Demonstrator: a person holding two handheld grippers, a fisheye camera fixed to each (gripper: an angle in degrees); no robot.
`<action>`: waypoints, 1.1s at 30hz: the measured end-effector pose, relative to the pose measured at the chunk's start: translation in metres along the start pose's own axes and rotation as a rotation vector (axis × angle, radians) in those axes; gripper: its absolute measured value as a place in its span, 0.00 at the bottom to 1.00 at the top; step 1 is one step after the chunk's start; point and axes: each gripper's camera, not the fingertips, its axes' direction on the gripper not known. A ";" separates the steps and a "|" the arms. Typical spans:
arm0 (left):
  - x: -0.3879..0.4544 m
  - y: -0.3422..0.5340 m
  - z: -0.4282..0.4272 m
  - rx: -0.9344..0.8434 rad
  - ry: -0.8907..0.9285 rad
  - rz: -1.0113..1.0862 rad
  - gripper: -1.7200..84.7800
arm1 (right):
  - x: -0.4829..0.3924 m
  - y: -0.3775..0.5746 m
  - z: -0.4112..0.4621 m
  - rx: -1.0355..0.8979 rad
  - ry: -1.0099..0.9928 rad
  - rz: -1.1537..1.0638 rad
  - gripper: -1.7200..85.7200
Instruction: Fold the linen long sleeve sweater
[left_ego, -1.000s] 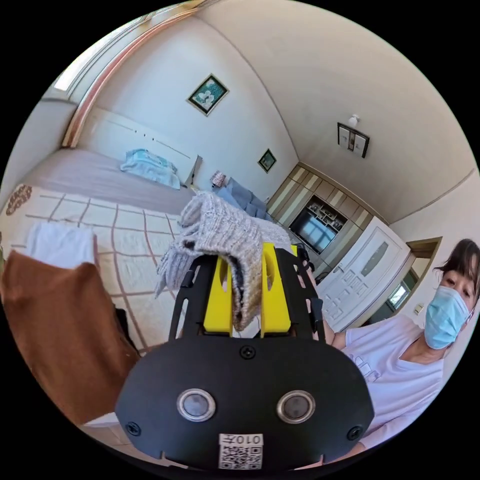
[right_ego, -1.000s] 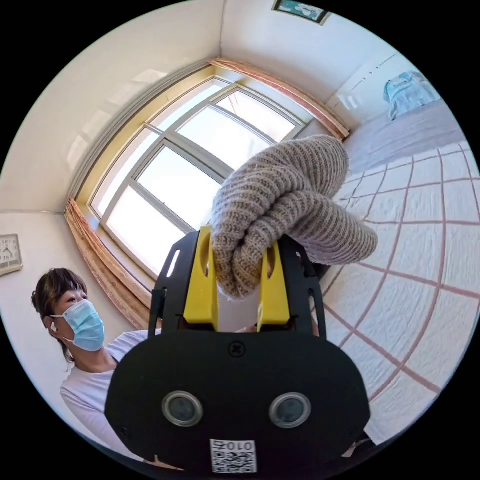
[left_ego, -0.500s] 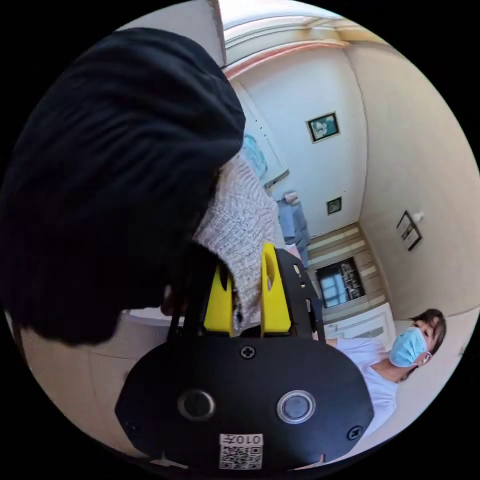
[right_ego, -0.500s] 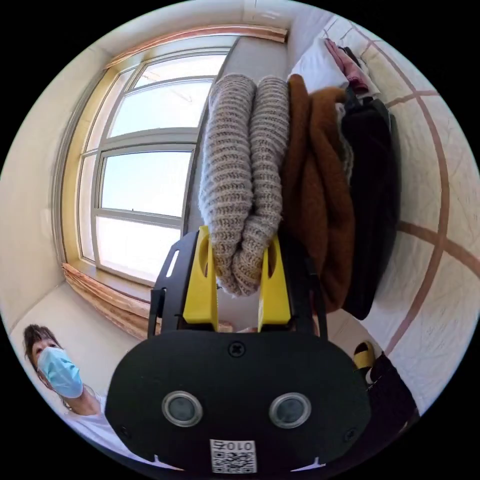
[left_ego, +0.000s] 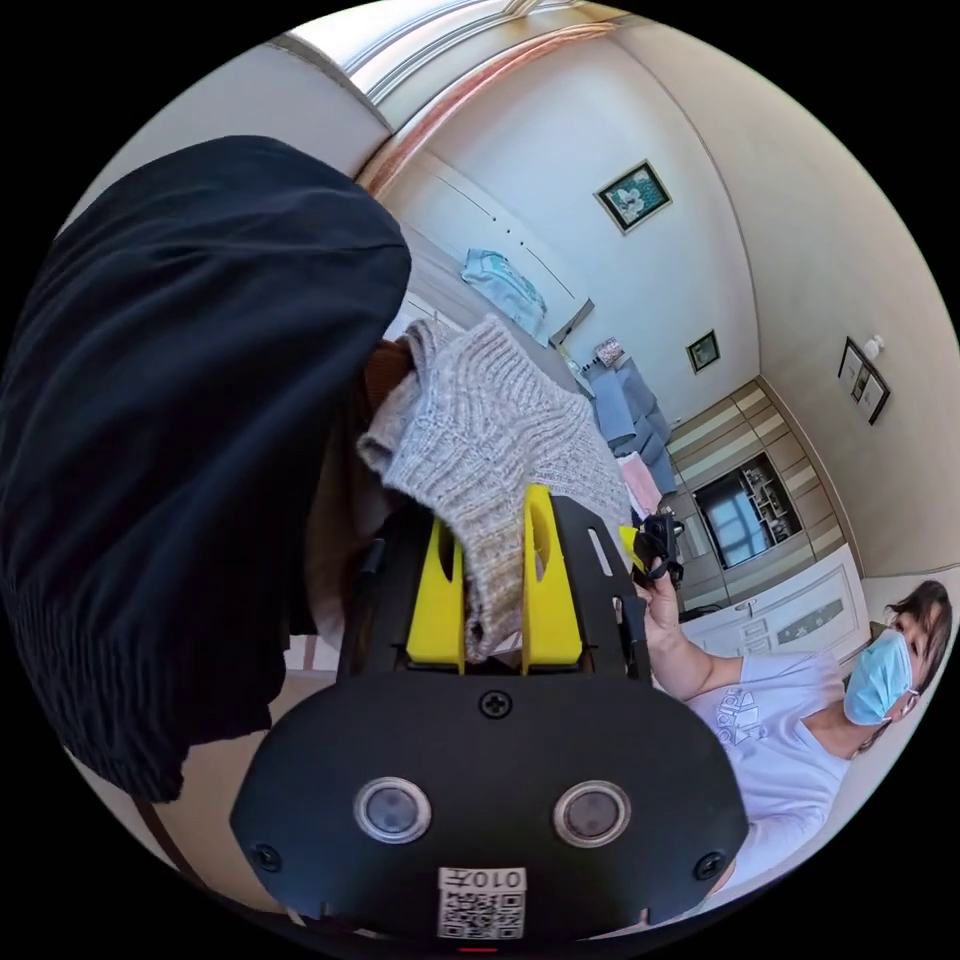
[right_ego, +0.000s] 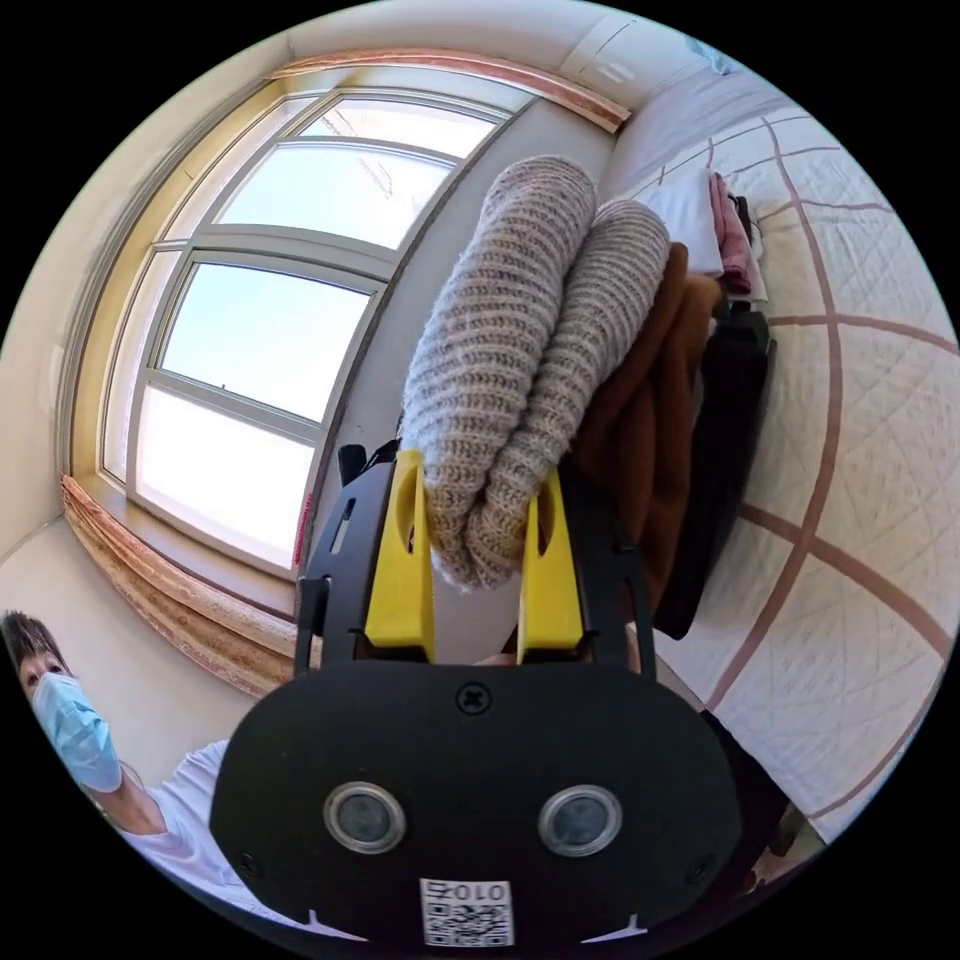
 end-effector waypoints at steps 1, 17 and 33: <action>-0.002 0.005 0.002 0.005 0.000 -0.009 0.16 | 0.003 0.000 0.006 -0.006 -0.016 0.008 0.18; 0.123 0.112 0.012 0.115 -0.512 0.073 0.20 | -0.014 0.004 0.017 -0.145 -0.036 -0.009 0.21; 0.148 0.129 0.196 0.081 -0.767 0.169 0.17 | -0.077 0.133 -0.132 0.187 0.367 -0.394 0.19</action>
